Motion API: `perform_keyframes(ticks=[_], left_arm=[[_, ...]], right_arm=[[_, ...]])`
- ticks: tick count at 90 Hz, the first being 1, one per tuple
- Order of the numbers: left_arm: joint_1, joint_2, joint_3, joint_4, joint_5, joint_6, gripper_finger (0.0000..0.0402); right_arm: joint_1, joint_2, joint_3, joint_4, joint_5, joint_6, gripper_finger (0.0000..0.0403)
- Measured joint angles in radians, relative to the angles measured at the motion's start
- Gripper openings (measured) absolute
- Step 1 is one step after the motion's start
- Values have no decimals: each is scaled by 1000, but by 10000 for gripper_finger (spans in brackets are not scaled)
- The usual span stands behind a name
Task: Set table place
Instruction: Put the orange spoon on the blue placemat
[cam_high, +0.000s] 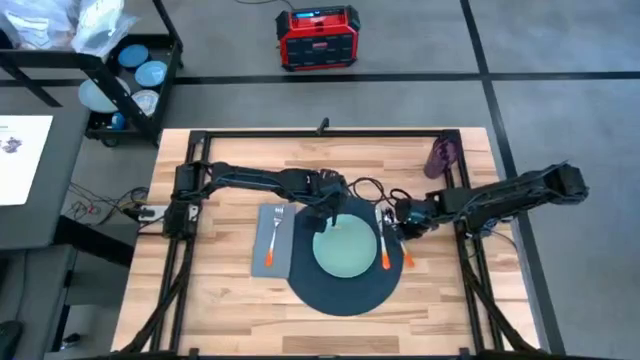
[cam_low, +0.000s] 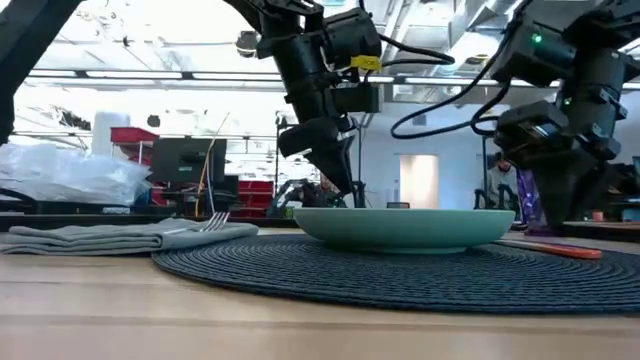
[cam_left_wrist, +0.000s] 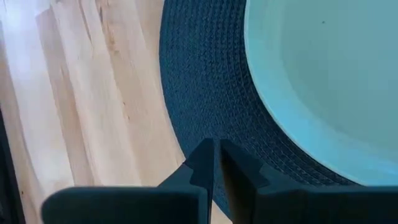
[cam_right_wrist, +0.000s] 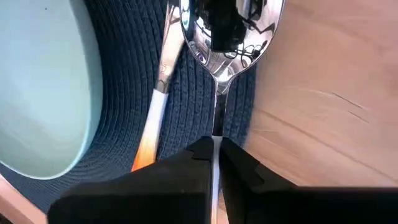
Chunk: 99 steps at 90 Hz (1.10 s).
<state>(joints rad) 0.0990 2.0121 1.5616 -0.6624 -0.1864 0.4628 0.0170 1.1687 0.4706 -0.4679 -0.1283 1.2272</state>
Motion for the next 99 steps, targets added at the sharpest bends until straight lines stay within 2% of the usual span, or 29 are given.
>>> perform_keyframes(ticks=[35,51,81,91,99], left_arm=[[0,0,0,-2,0,-11,11],[0,0,0,-2,0,-13,11],[0,0,0,0,0,-22,11],[0,0,0,-2,0,-26,11],[0,0,0,-13,0,-38,11]], right_arm=[[0,164,3,194,-62,-37,1],[2,171,0,290,-80,-137,27],[-17,84,0,228,-100,-195,64],[-46,35,0,147,-155,-244,66],[-34,-5,0,74,-157,-224,66]])
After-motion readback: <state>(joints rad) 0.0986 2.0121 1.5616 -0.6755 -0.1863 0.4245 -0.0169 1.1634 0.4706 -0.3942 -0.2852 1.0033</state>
